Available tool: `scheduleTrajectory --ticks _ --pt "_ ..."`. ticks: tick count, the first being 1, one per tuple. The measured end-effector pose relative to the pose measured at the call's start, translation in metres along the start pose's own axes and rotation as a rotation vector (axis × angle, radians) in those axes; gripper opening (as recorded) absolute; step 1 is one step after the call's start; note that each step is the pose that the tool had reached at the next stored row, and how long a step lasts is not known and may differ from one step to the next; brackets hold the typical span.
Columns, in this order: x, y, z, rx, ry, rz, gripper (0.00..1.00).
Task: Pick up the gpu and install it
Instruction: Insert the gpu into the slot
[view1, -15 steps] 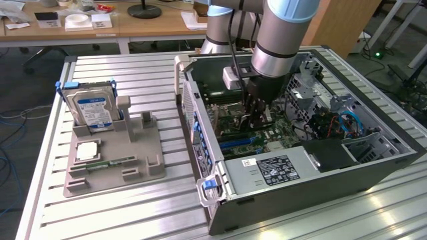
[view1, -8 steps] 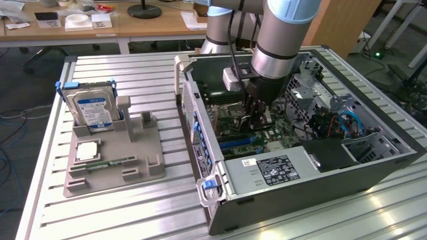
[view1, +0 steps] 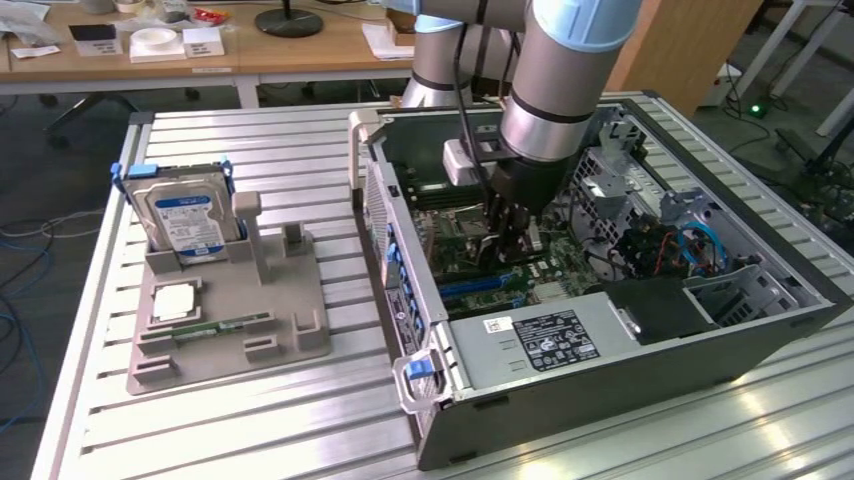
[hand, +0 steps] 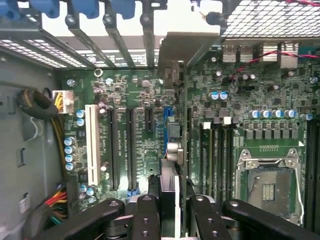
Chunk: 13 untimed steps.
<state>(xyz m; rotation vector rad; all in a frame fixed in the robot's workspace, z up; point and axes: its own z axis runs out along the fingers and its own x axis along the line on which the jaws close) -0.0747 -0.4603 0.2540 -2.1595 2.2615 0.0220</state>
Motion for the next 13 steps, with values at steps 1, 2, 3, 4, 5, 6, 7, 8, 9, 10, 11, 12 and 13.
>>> scheduleTrajectory --ticks 1,2,3,4,5,6,7,8,9,10,11,12,13 --pt "0.0015 -0.0001 0.0001 0.0001 0.0000 0.000 0.27" --pt "0.0022 -0.0001 0.0002 0.0001 -0.0002 0.000 0.27" --pt "0.0024 0.0000 0.0004 0.0002 -0.0003 0.000 0.27" --pt "0.0024 0.0003 0.0008 0.0001 -0.0002 0.000 0.27" --pt "0.0025 0.0005 0.0016 0.0001 -0.0002 0.000 0.27" --pt "0.0025 0.0009 0.0024 0.0001 -0.0001 0.000 0.27" --pt "0.0026 0.0016 0.0032 0.0002 -0.0001 0.000 0.27" --pt "0.0027 0.0028 0.0039 0.0001 0.0000 0.000 0.27" --pt "0.0028 0.0042 0.0045 0.0000 0.0002 0.000 0.27" --pt "0.0028 0.0053 0.0052 0.0001 -0.0001 0.000 0.27" --pt "0.0028 0.0058 0.0059 0.0001 -0.0001 0.000 0.27" --pt "0.0028 0.0060 0.0068 0.0001 -0.0001 0.000 0.27" --pt "0.0029 0.0060 0.0081 0.0001 -0.0001 0.000 0.27"
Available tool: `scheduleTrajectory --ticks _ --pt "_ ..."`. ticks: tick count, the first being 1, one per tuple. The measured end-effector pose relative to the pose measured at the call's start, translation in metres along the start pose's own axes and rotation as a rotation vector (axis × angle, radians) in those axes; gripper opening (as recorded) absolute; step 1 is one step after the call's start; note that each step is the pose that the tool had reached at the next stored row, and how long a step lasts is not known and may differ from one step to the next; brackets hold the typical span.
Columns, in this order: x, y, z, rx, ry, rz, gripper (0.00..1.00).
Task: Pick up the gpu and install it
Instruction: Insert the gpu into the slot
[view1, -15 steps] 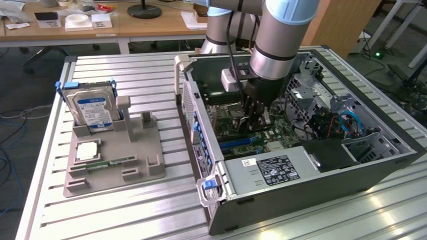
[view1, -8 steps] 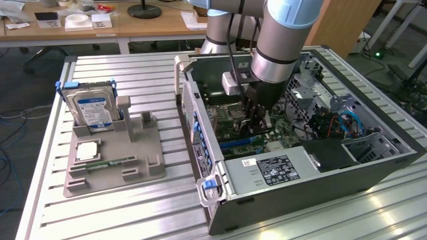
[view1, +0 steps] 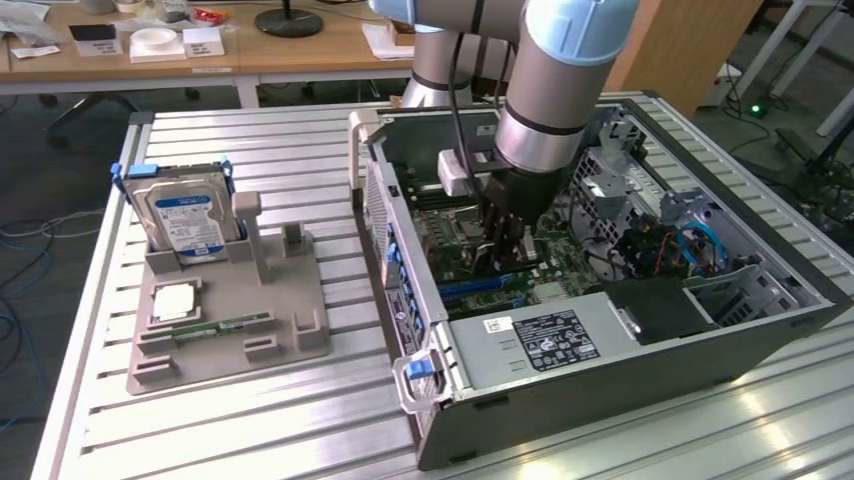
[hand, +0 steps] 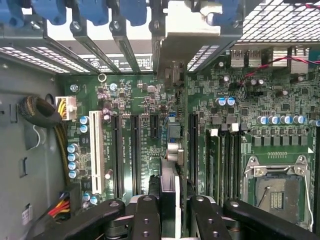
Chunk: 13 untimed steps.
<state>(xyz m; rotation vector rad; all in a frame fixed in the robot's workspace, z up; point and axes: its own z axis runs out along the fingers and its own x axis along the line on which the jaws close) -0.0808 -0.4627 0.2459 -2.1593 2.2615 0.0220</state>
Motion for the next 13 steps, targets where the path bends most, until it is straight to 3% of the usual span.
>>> scheduleTrajectory --ticks 13 --pt "-0.001 0.0055 0.0129 -0.0001 0.0002 0.000 0.27"
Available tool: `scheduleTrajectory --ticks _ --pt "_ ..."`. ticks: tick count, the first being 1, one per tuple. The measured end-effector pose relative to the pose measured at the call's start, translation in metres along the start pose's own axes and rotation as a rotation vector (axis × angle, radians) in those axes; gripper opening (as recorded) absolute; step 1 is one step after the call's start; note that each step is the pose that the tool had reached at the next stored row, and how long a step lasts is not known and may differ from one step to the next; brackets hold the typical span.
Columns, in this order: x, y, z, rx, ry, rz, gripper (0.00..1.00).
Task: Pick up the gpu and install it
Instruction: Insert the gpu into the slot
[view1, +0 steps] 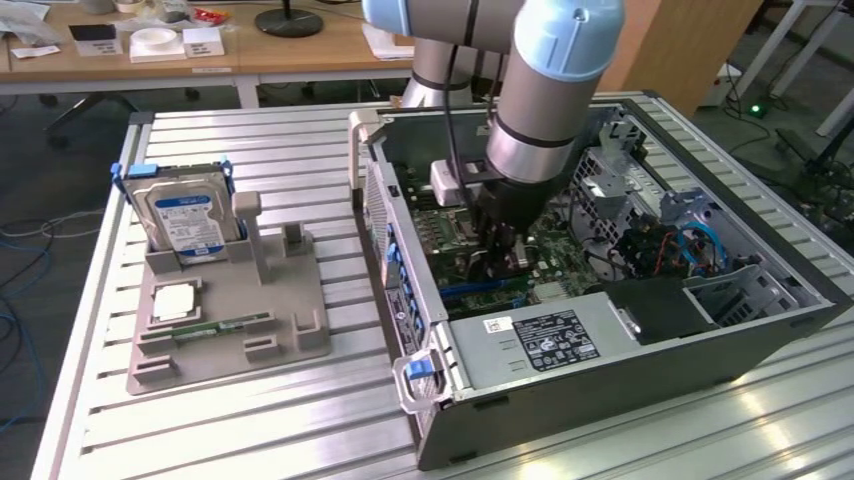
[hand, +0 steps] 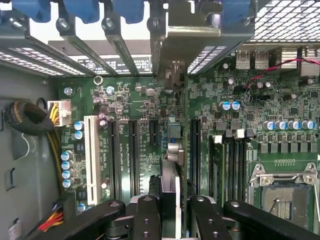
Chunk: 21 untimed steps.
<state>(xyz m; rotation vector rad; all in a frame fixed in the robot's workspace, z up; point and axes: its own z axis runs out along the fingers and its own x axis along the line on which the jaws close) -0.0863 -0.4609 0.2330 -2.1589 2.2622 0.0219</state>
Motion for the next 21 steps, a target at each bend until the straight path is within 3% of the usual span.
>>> scheduleTrajectory --ticks 10,21 --pt "-0.0029 0.0034 0.0065 0.0001 0.0000 0.001 0.27" --pt "-0.0030 0.0036 0.0069 0.0002 -0.0005 0.002 0.27"
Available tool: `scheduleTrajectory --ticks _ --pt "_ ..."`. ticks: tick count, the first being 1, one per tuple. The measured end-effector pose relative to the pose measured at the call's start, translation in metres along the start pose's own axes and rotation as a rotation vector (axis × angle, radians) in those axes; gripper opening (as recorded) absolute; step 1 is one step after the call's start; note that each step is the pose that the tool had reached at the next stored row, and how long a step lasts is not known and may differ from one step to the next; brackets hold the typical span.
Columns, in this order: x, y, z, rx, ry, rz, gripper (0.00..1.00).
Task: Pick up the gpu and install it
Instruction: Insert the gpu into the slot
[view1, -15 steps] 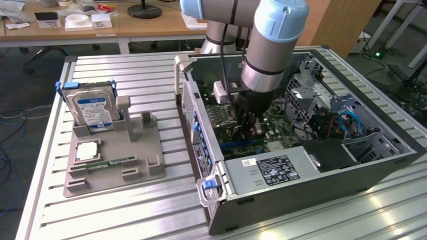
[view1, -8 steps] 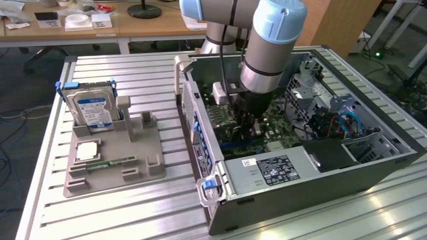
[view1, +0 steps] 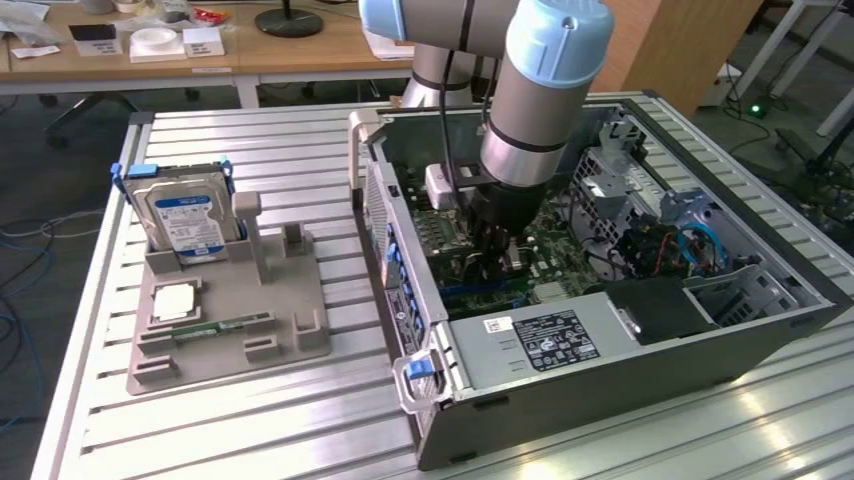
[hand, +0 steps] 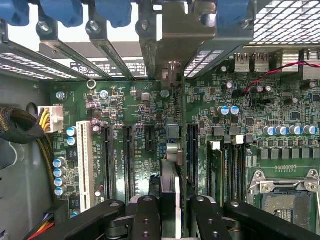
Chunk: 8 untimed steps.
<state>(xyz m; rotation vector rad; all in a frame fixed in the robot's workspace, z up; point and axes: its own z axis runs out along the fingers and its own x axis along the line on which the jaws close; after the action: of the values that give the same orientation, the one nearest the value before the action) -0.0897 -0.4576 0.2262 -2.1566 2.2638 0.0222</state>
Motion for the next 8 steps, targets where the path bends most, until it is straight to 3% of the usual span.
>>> scheduleTrajectory --ticks 8 --pt "0.0001 0.0006 -0.0003 -0.0019 0.0004 0.000 0.27"
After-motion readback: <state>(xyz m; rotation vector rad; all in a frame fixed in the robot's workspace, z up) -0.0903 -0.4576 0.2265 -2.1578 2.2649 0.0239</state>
